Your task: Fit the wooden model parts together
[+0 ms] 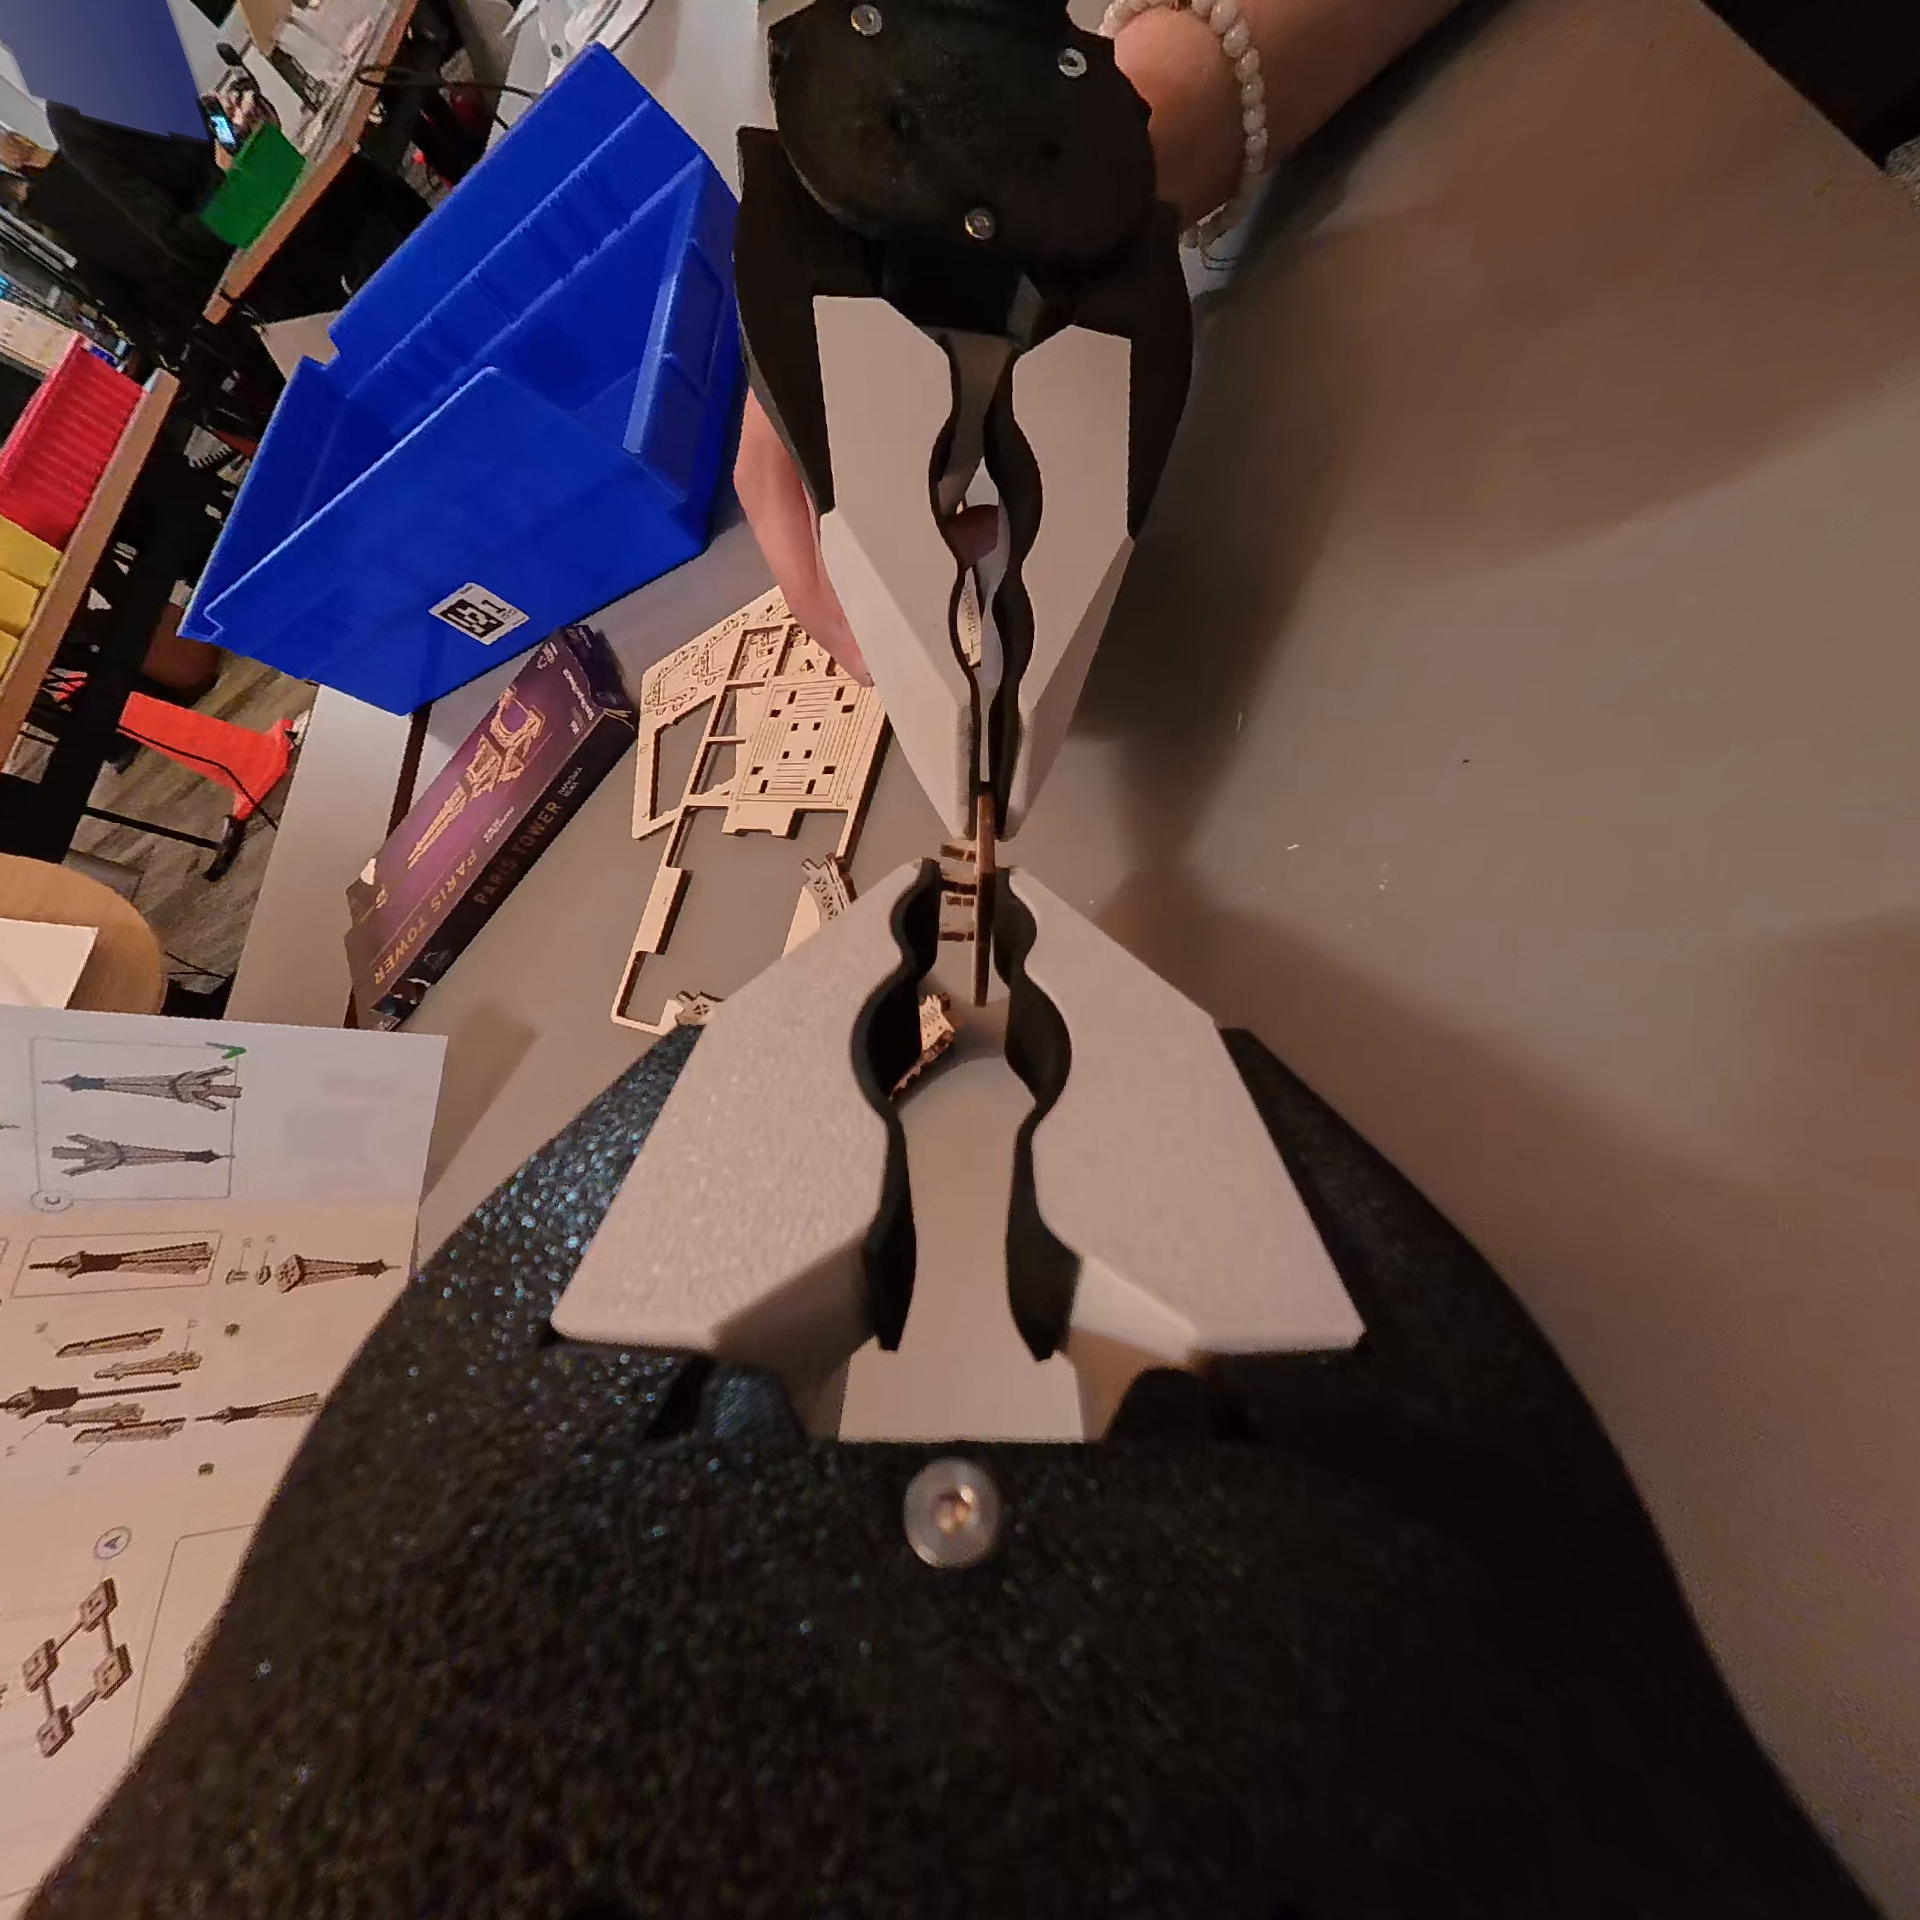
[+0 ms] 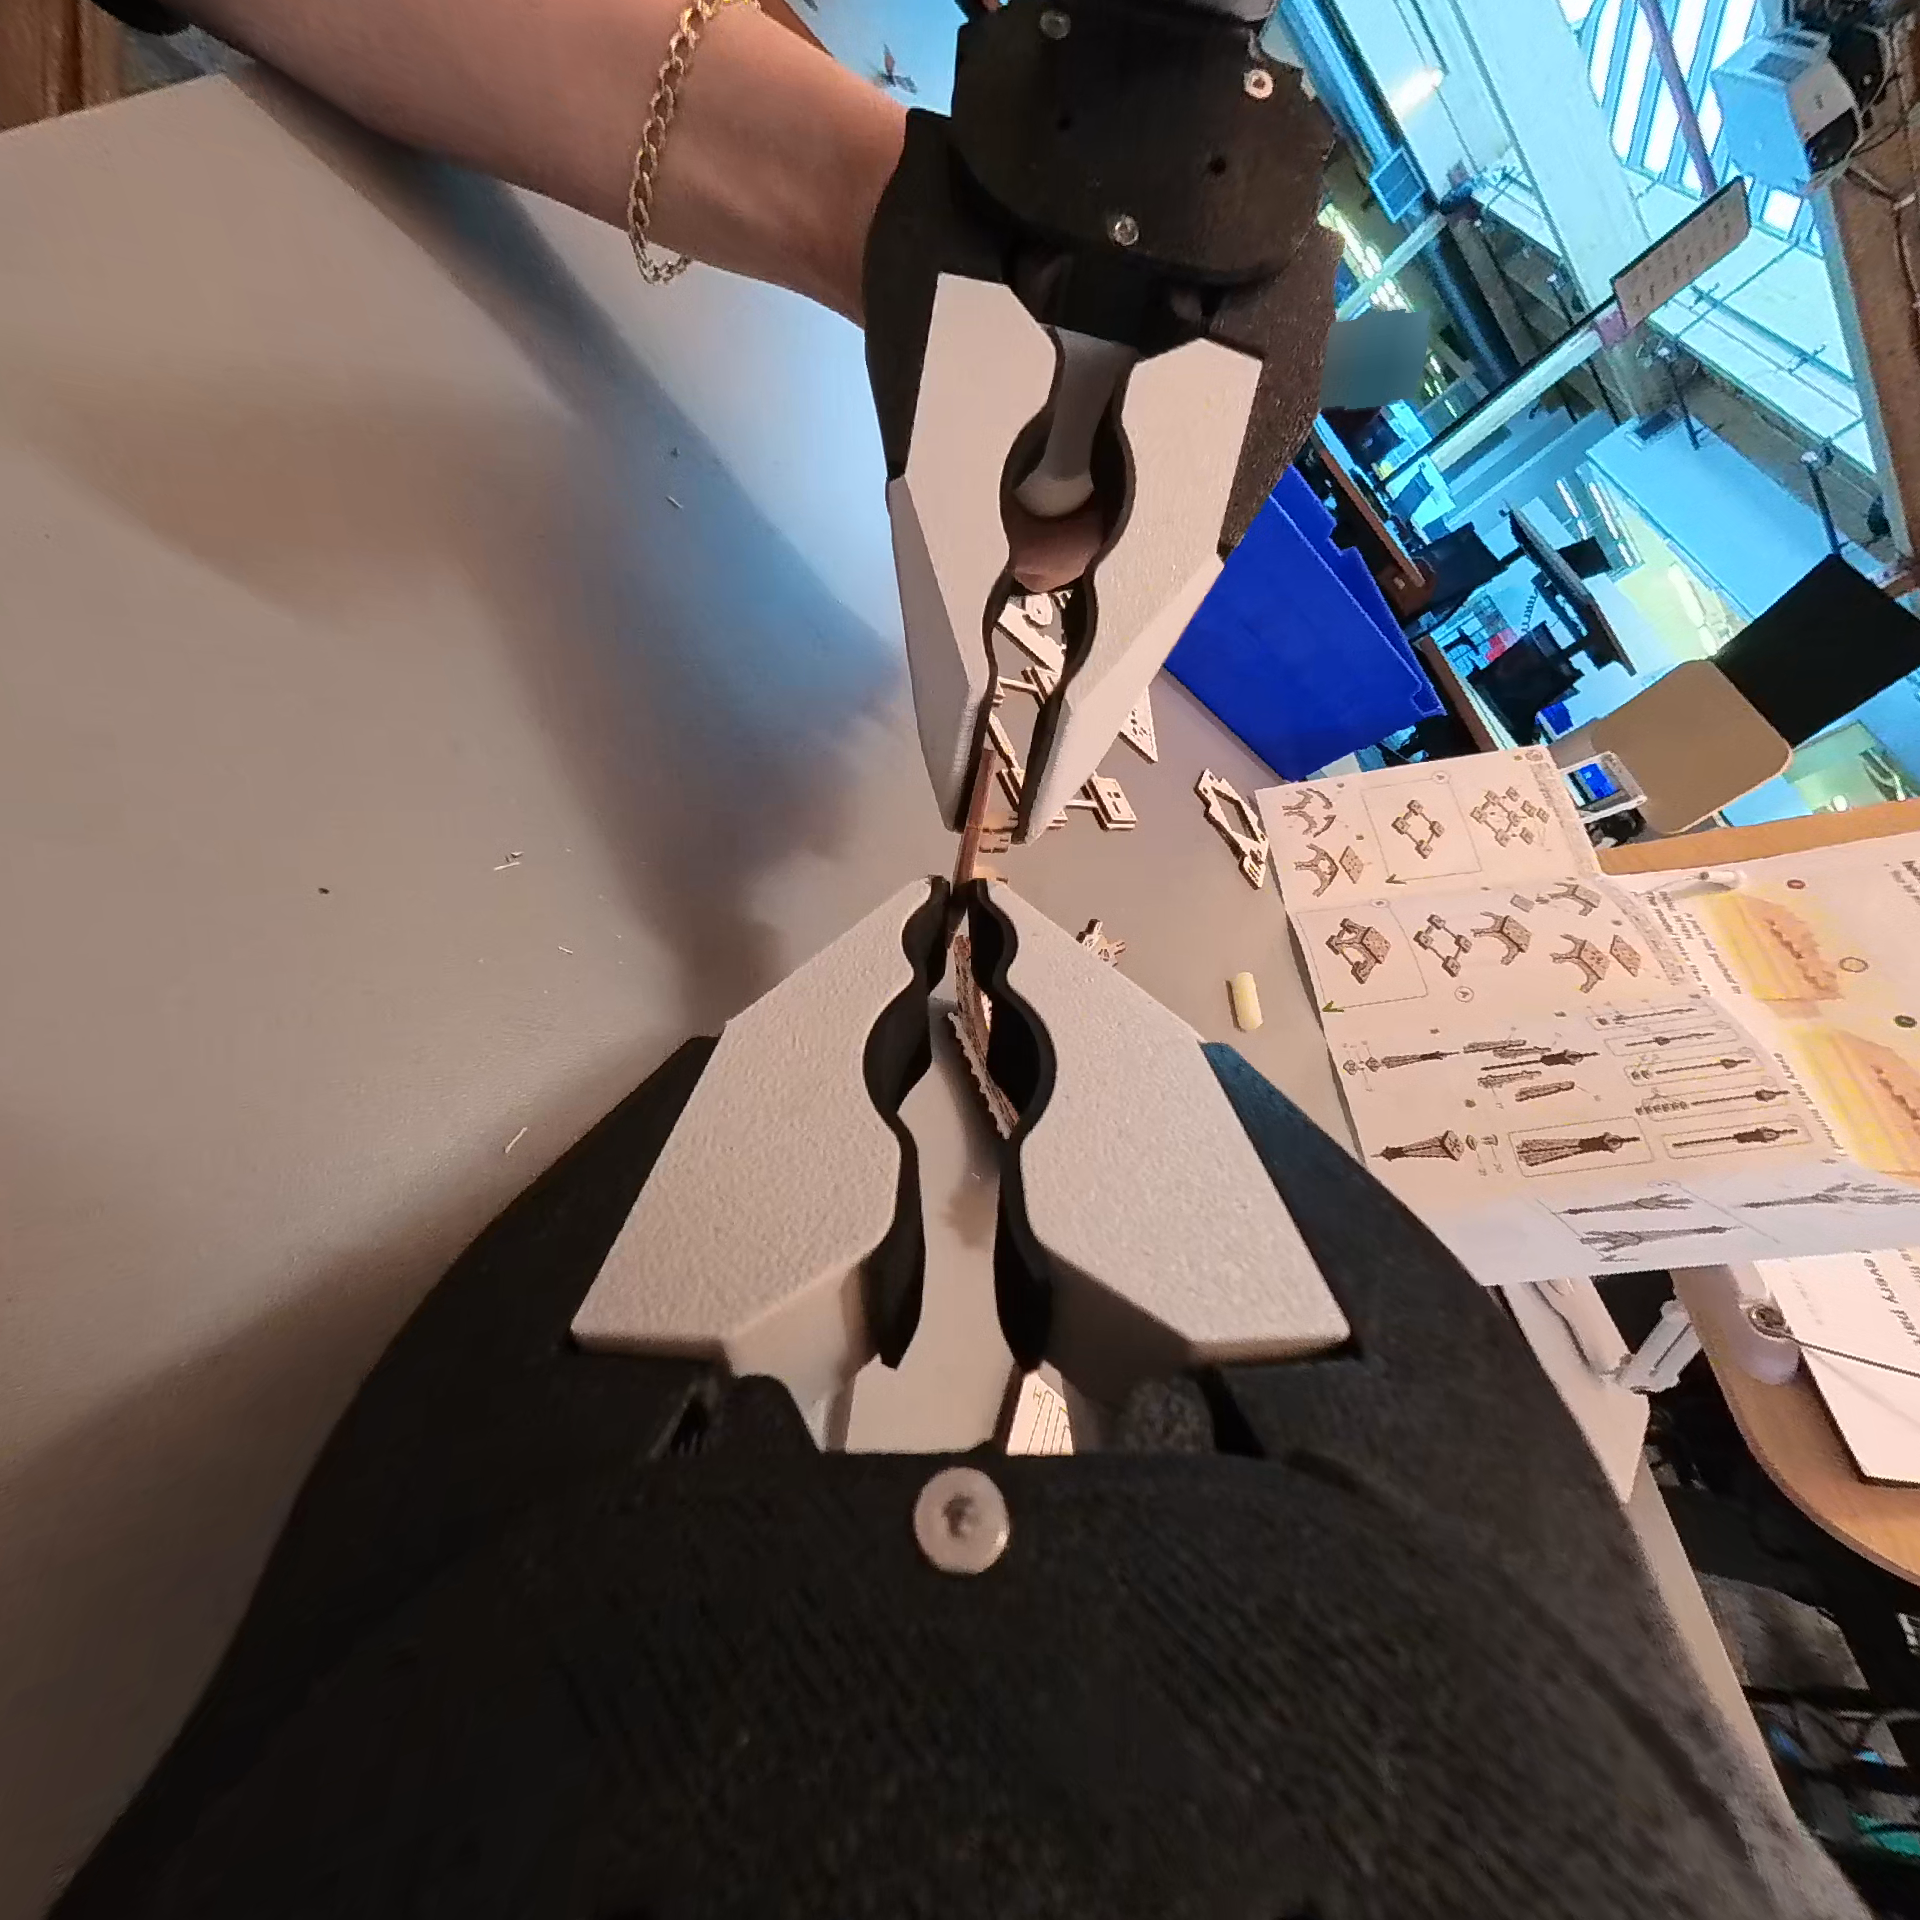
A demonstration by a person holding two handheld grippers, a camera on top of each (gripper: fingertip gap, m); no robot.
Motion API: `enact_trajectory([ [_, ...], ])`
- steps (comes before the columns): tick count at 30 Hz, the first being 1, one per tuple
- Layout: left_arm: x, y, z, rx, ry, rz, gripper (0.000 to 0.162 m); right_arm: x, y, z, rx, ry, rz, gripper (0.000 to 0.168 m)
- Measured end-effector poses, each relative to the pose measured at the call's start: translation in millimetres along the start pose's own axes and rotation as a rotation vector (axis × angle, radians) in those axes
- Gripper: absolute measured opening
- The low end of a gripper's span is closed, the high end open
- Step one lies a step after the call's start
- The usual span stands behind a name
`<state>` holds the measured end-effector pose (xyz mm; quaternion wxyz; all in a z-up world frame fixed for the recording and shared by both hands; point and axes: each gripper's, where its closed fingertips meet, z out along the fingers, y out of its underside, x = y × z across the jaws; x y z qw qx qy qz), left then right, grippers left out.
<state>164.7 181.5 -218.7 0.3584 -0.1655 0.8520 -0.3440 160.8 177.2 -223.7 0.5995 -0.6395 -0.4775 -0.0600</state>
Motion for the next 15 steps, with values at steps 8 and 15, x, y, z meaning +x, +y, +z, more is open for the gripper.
enact_trajectory([
  [8, -0.2, 3.1, 2.2, -0.004, 0.003, -0.03, 0.007, 1.4, 3.9, 0.9, -0.022, 0.019, -0.027, 0.001],
  [15, -1.6, 1.6, 3.8, 0.012, -0.017, -0.029, 0.008, 3.3, 4.6, -1.3, -0.025, 0.032, -0.071, 0.001],
])
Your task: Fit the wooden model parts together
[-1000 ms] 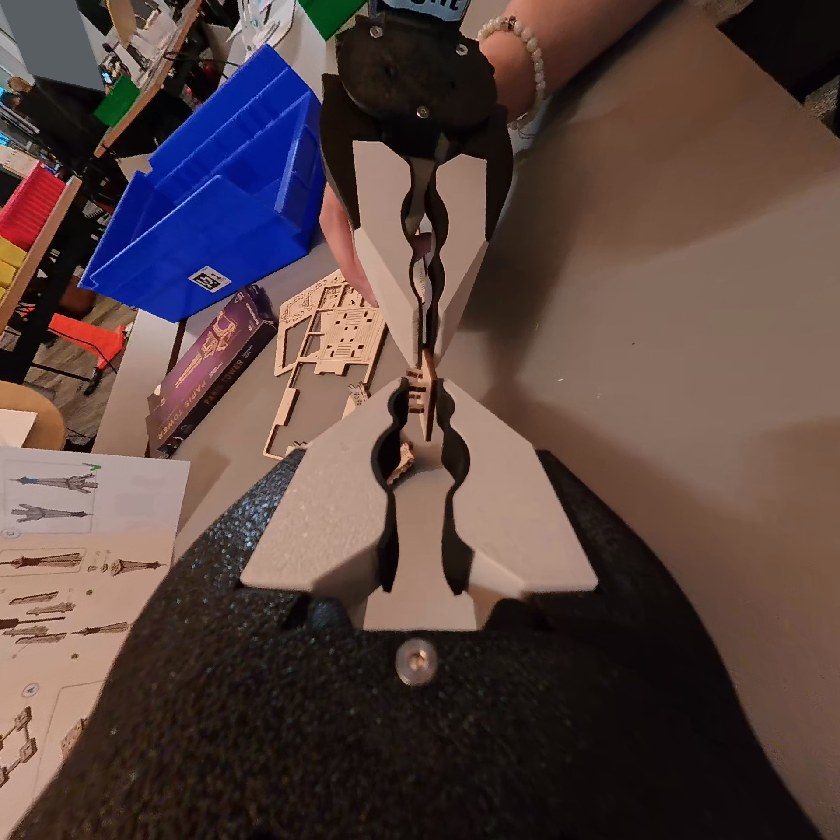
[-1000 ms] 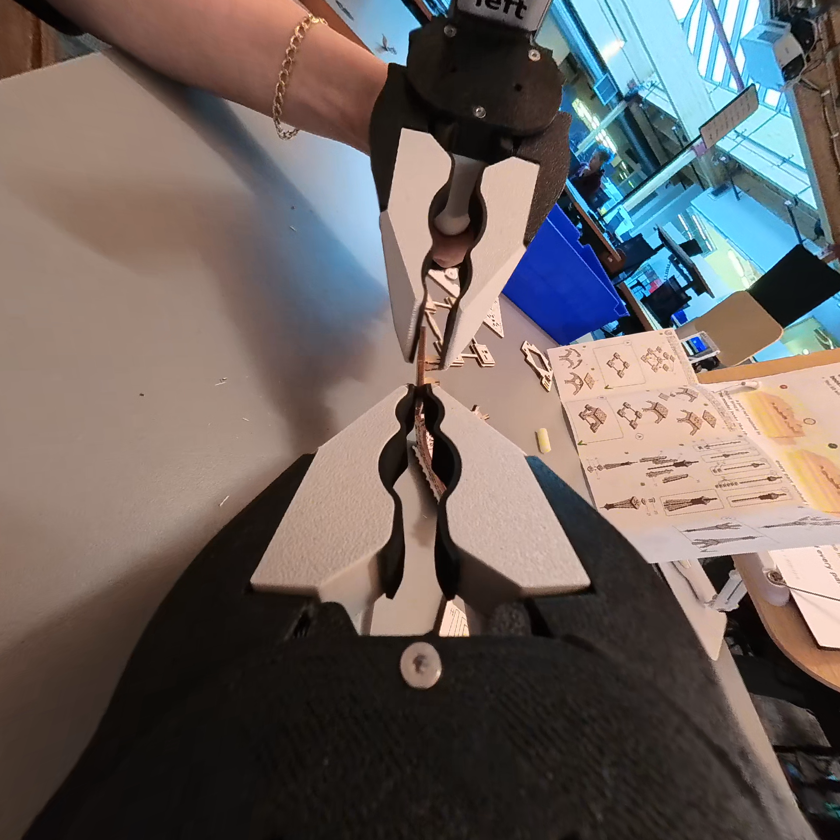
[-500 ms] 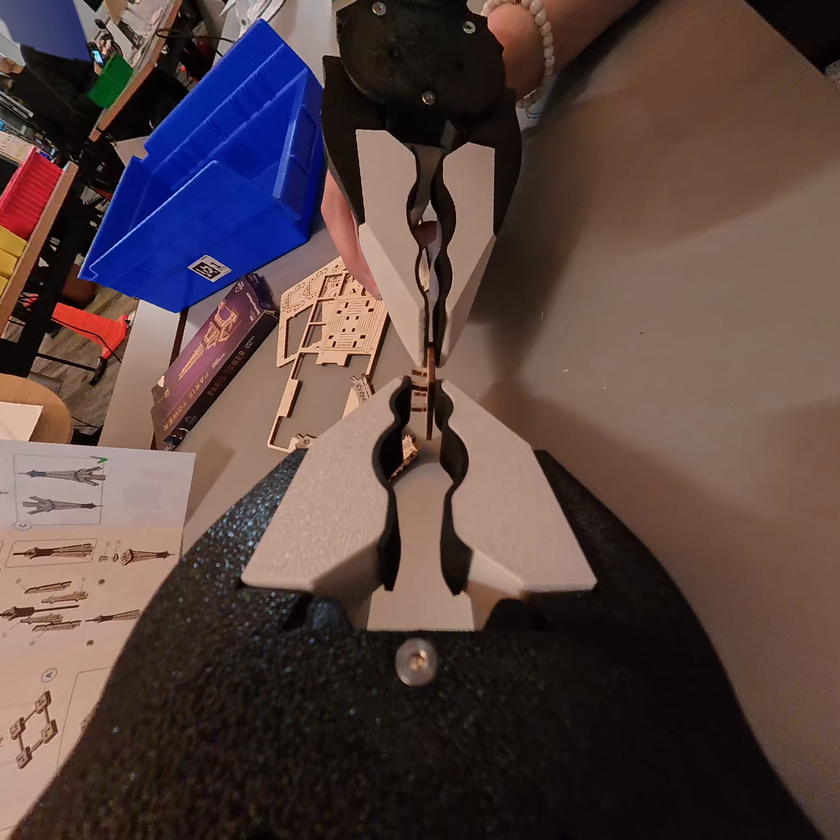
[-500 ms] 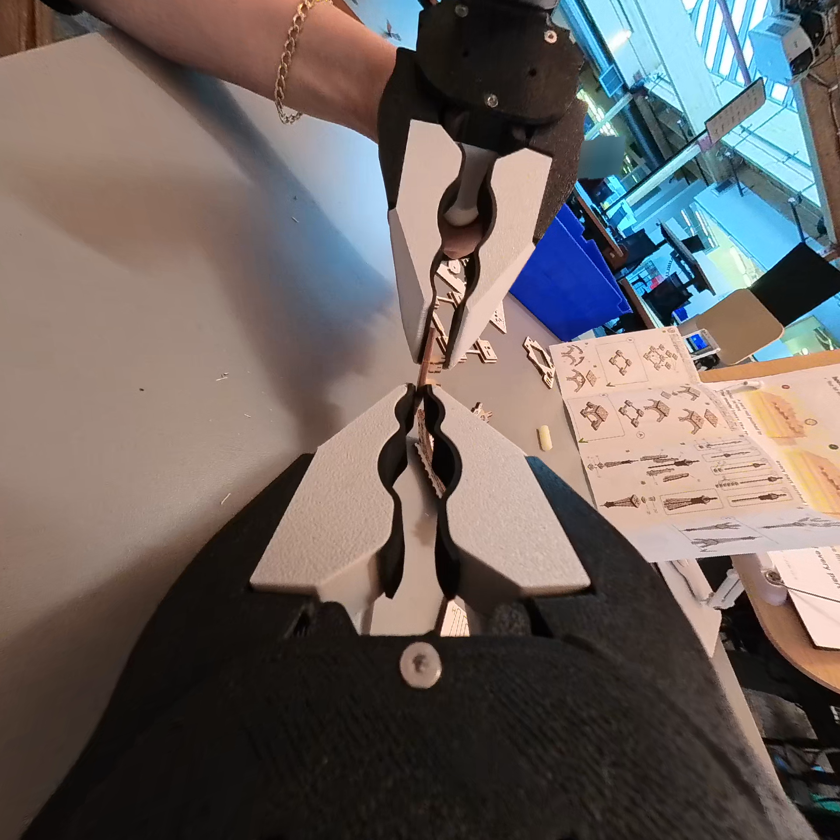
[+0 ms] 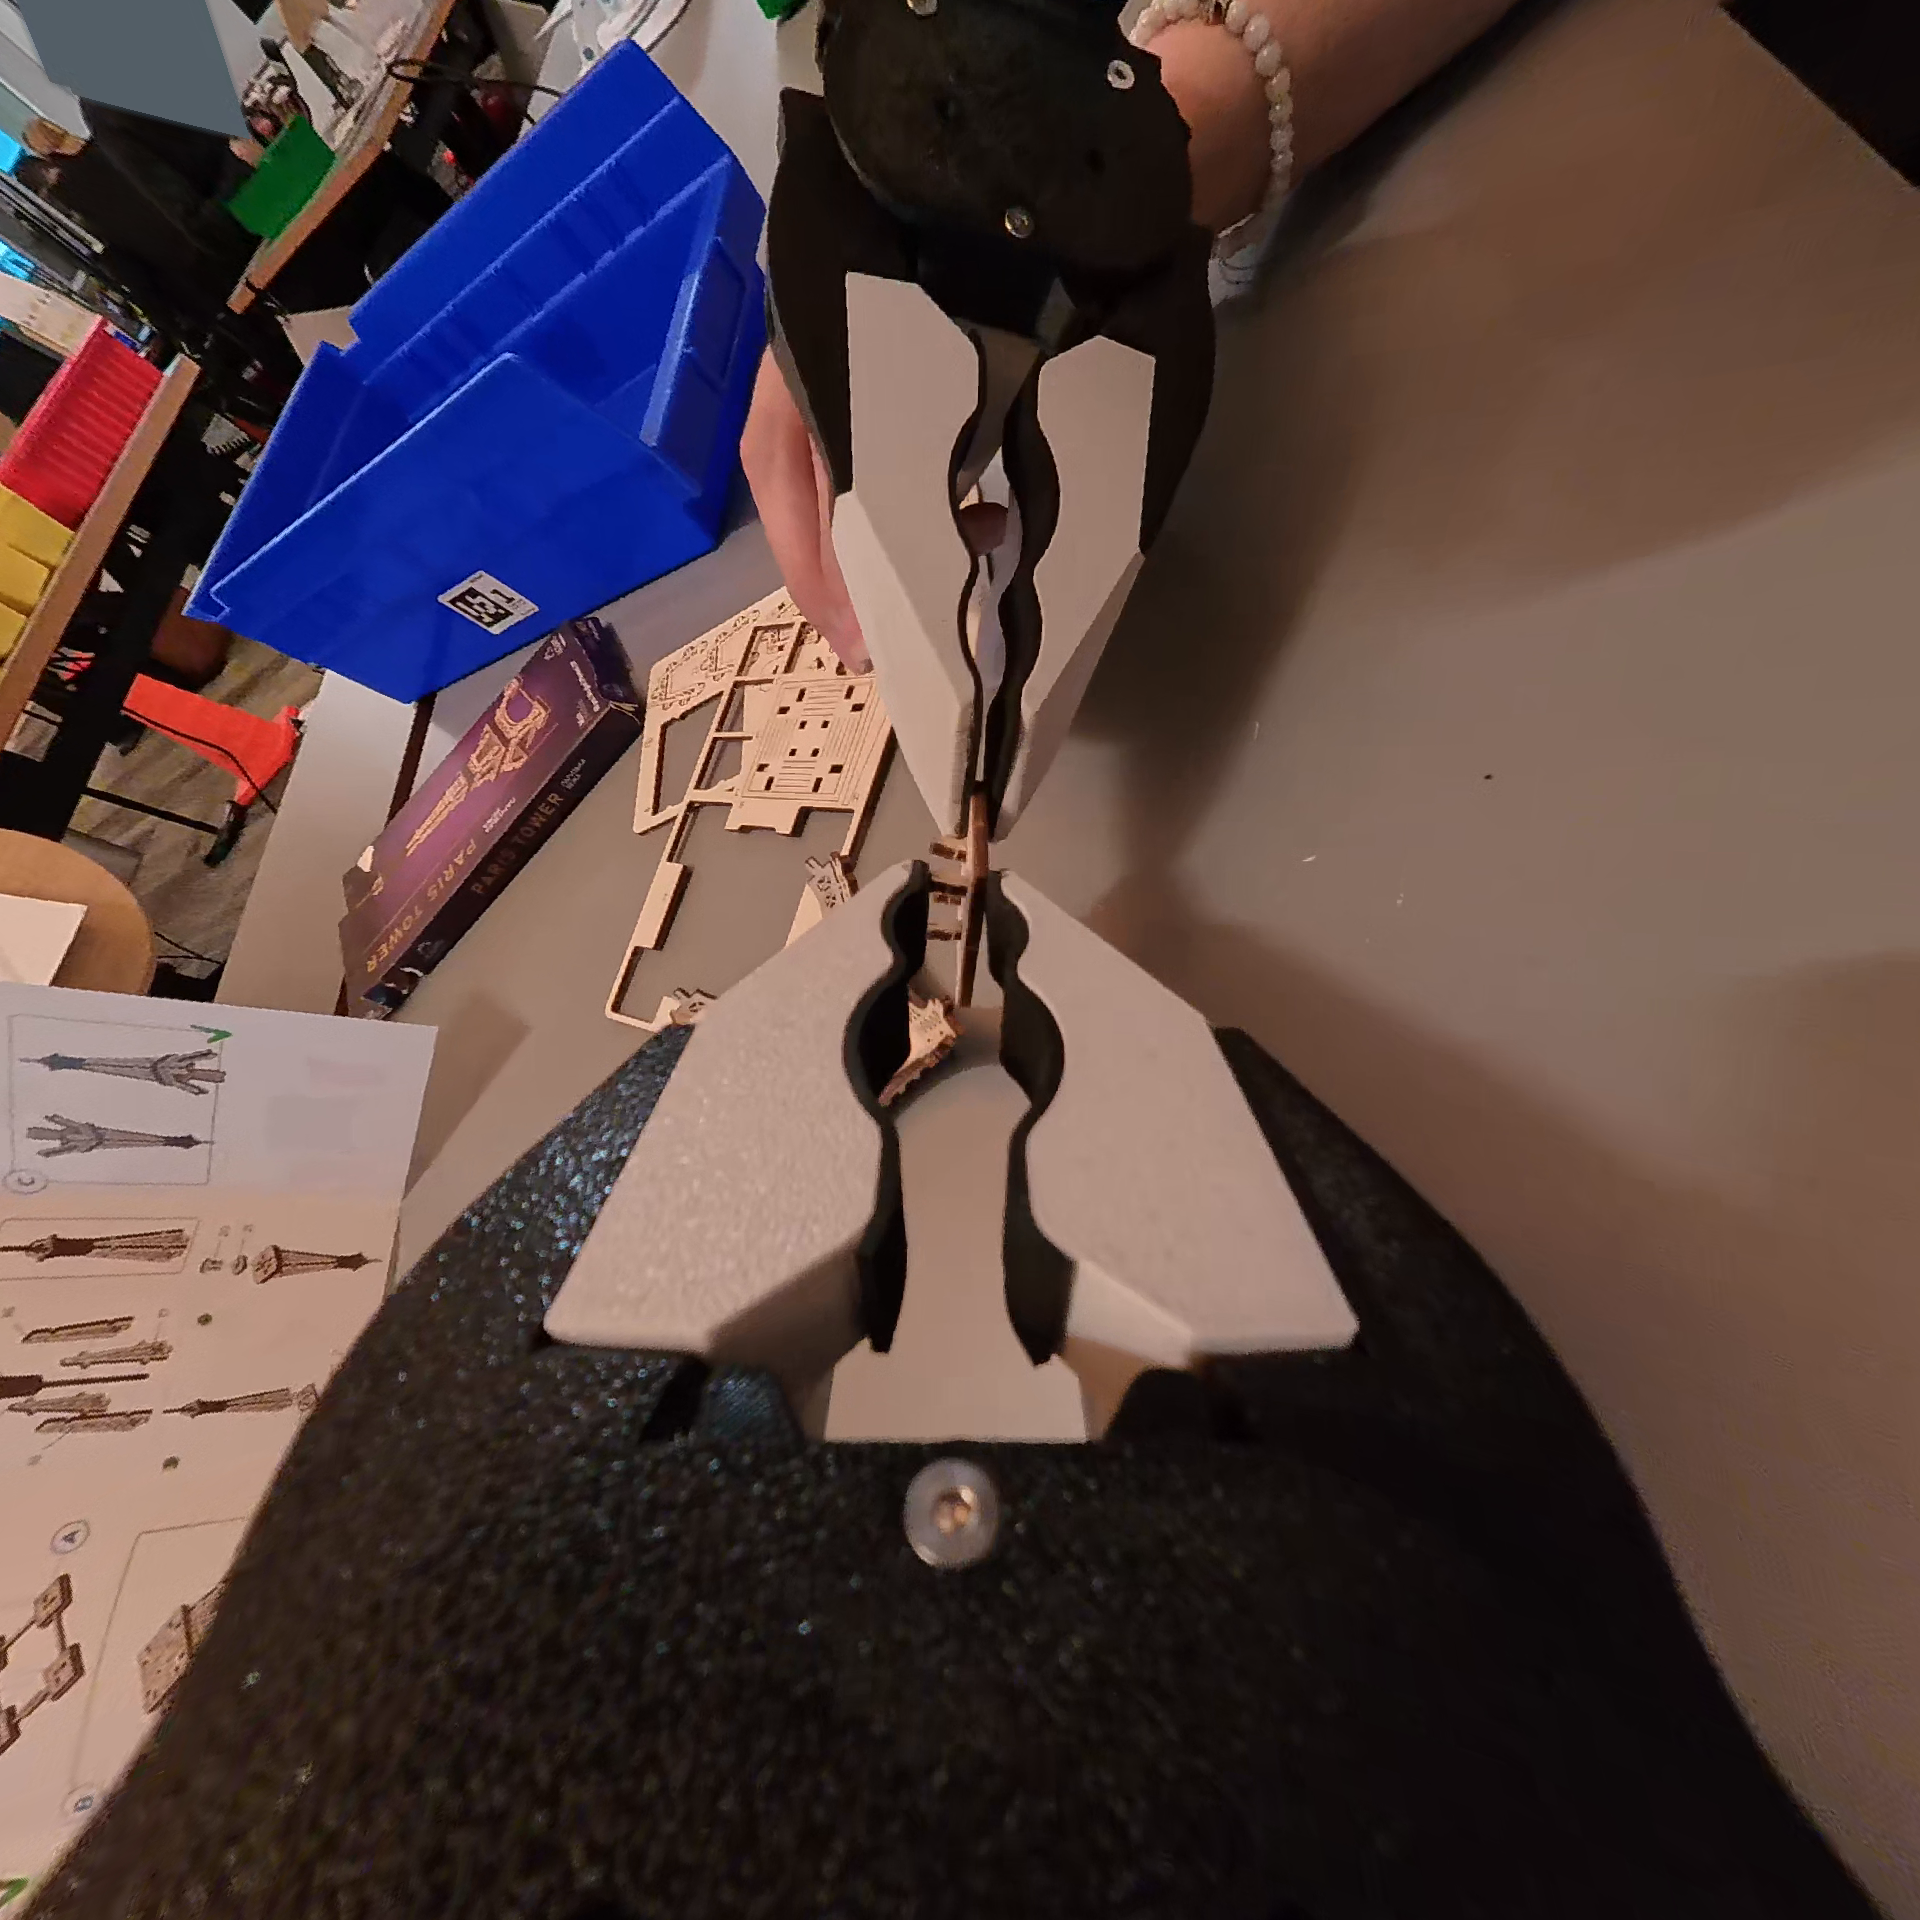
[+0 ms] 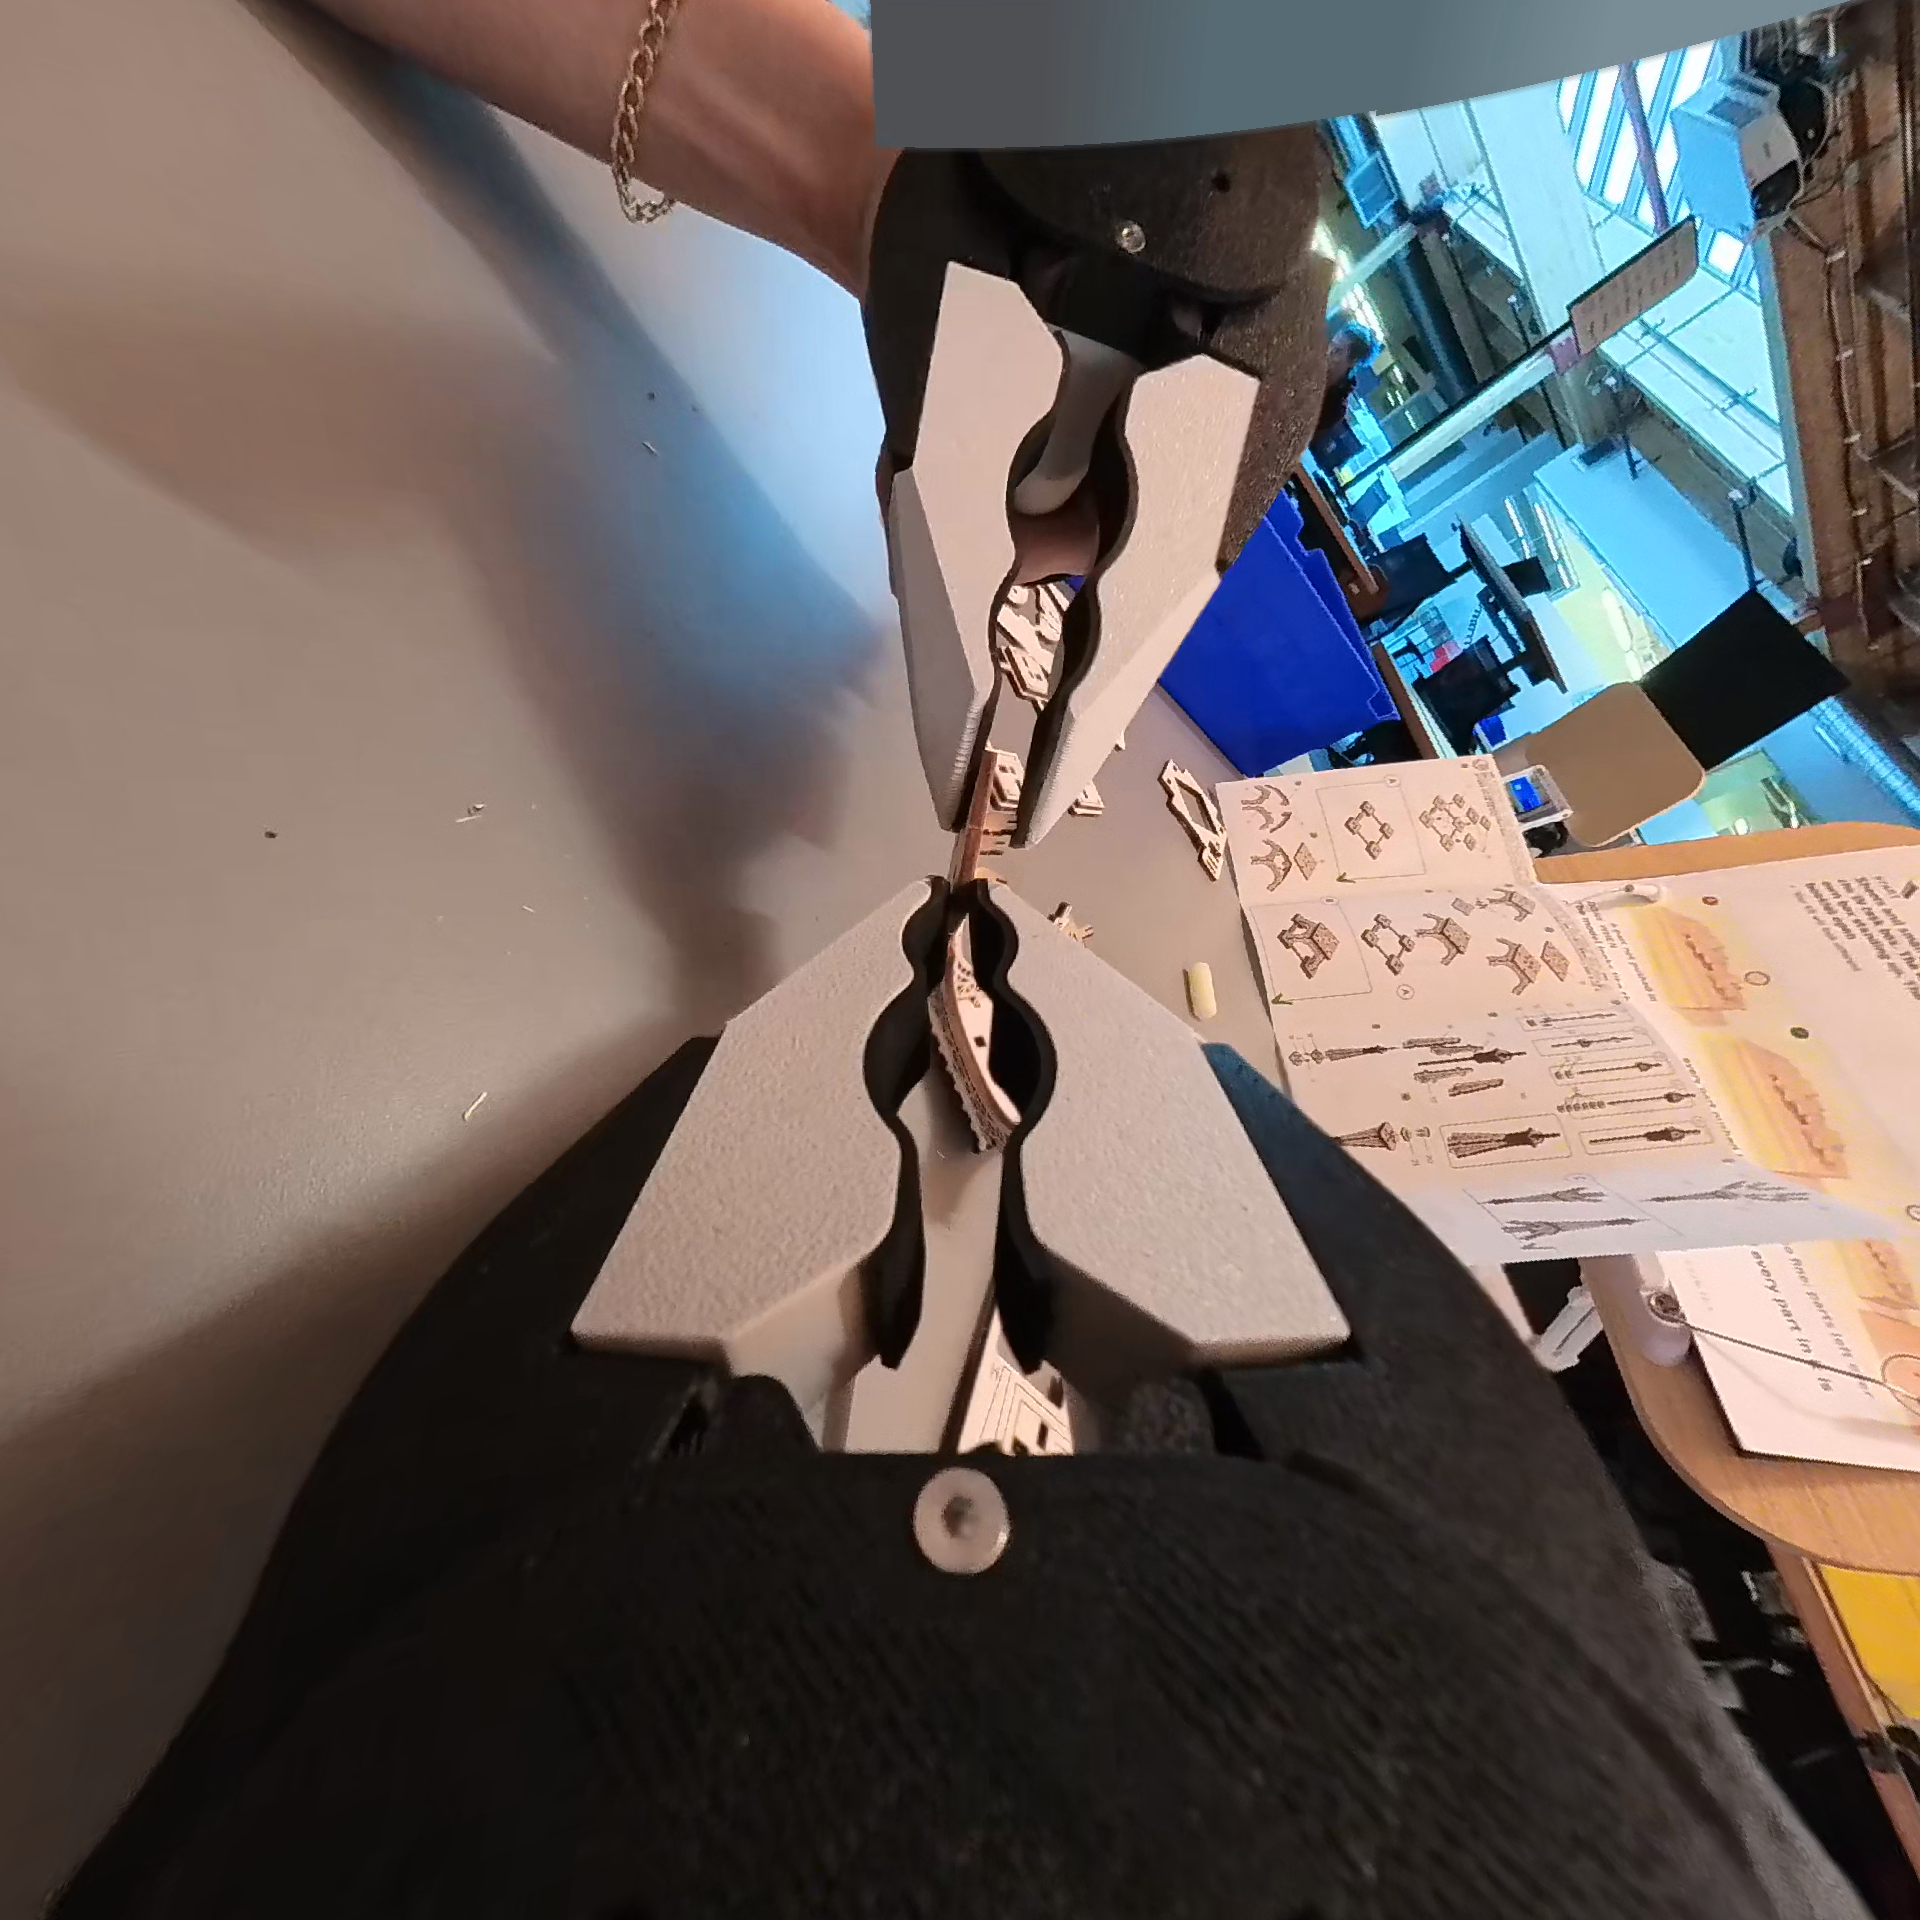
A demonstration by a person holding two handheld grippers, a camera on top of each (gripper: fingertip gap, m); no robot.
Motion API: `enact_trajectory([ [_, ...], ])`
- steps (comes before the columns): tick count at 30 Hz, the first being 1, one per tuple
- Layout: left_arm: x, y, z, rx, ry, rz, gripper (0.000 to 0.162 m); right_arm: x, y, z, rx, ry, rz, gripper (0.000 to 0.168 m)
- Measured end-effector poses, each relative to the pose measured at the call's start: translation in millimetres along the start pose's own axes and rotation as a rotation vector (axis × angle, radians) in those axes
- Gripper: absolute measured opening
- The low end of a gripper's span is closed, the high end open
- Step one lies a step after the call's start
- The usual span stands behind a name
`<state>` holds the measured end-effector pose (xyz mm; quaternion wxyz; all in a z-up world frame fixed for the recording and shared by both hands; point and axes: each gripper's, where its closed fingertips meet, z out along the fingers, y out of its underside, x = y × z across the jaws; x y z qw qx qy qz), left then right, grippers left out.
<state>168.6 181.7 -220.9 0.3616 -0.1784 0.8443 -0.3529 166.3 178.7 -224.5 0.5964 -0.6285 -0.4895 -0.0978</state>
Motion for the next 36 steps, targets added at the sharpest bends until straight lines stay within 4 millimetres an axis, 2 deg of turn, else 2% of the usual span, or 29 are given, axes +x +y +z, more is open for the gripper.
enact_trajectory([
  [19, 2.4, 3.6, 4.1, -0.002, 0.026, -0.038, 0.008, -3.5, 3.5, -0.1, -0.018, -0.015, -0.027, 0.002],
  [36, -6.2, -2.0, 1.2, 0.065, -0.035, -0.035, 0.013, 8.5, 0.3, -1.7, 0.002, 0.049, 0.016, 0.0],
])
